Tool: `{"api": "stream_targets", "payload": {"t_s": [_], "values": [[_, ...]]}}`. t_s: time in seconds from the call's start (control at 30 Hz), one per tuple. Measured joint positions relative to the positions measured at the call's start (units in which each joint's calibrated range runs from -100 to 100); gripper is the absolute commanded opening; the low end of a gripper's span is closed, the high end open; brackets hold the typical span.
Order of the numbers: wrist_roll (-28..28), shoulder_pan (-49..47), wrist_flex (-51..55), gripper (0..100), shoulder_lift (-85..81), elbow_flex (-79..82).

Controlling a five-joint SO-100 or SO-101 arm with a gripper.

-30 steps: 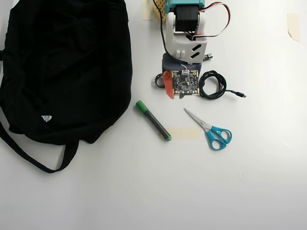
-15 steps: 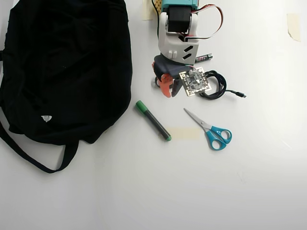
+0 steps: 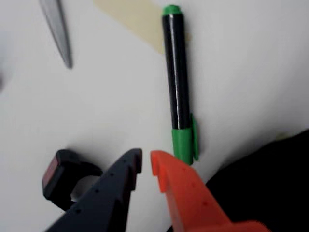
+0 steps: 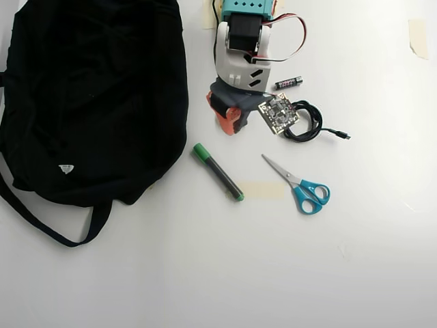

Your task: Put the green marker into the black bag

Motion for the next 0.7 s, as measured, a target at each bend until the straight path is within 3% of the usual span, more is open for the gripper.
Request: {"api": "stream_targets", "payload": {"t_s": [0.7], "values": [[6.2, 4.2, -3.4, 6, 10.9, -4.0]]}}
